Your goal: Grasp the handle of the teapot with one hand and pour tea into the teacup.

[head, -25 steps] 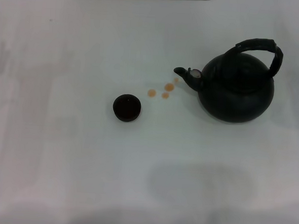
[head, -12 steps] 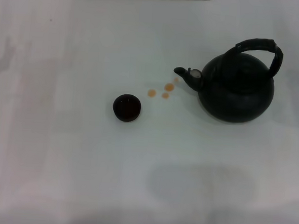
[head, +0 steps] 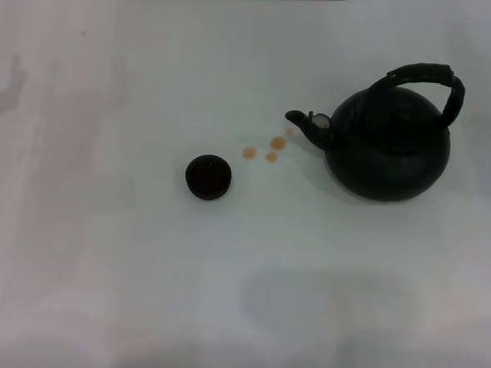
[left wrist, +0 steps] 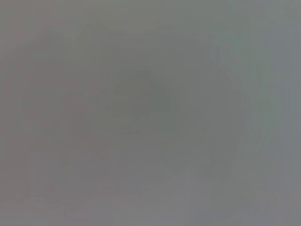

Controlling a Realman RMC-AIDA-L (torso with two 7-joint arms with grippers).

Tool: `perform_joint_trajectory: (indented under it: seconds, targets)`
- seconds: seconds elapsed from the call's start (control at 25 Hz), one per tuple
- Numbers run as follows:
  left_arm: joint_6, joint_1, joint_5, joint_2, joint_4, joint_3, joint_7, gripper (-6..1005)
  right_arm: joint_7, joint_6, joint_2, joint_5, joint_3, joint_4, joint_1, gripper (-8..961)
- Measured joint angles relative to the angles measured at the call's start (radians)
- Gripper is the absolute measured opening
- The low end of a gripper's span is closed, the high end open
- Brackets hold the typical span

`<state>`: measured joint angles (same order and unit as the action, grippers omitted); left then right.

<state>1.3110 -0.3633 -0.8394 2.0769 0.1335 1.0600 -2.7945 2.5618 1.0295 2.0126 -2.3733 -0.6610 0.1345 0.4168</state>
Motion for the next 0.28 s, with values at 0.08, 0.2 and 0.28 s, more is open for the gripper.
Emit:
perform_joint_trajectory:
  seconds: [0.08,0.2,0.28]
  targets:
    - [0.0,-0.002,-0.003,0.001,0.0,0.0,0.0,888,0.0,-0.002,0.0,0.0,0.0,0.002,0.007,634]
    - [0.0,-0.003,-0.005,0.001,0.0,0.0,-0.001,888,0.0,-0.007,0.0,0.0,0.0,0.005,0.014,634]
    - [0.0,-0.003,-0.009,0.001,0.0,0.0,-0.001,888,0.0,-0.01,0.0,0.0,0.0,0.005,0.015,634]
